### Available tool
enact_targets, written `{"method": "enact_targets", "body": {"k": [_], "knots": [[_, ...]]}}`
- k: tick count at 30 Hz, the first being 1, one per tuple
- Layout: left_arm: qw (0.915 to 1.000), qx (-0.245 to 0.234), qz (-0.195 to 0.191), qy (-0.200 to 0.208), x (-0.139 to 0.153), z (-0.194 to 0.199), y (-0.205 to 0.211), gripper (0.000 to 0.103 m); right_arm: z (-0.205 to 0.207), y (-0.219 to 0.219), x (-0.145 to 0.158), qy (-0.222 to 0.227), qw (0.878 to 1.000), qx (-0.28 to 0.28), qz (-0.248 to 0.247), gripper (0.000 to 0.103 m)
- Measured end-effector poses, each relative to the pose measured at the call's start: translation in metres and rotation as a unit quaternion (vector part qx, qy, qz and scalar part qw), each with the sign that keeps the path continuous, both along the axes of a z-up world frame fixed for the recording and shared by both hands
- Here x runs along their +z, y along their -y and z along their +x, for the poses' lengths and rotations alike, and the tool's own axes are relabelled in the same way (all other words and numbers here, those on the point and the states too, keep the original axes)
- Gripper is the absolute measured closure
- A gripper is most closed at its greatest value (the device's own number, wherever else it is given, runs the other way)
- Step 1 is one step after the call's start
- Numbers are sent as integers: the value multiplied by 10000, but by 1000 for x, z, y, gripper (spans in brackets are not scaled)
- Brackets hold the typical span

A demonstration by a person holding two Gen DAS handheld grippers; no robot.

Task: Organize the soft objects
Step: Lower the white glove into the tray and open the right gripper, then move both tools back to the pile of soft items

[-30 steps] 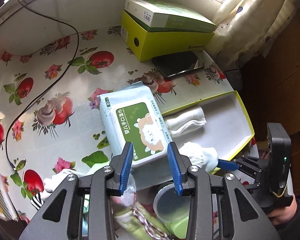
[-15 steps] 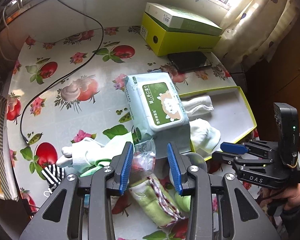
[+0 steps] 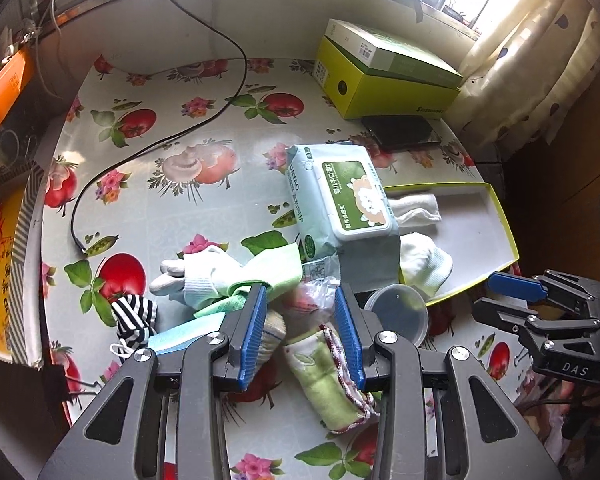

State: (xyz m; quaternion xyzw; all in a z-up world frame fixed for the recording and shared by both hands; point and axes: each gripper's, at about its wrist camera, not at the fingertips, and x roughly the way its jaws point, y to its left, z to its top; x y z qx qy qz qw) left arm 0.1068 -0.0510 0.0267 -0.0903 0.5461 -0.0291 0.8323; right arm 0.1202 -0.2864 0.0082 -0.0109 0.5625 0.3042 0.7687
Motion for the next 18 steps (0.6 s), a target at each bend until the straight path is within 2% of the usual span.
{"method": "enact_targets", "body": {"k": [18], "knots": [[9988, 476, 78, -78, -14, -28, -37, 66, -25, -56, 4, -44, 9982, 603, -66, 58]]}}
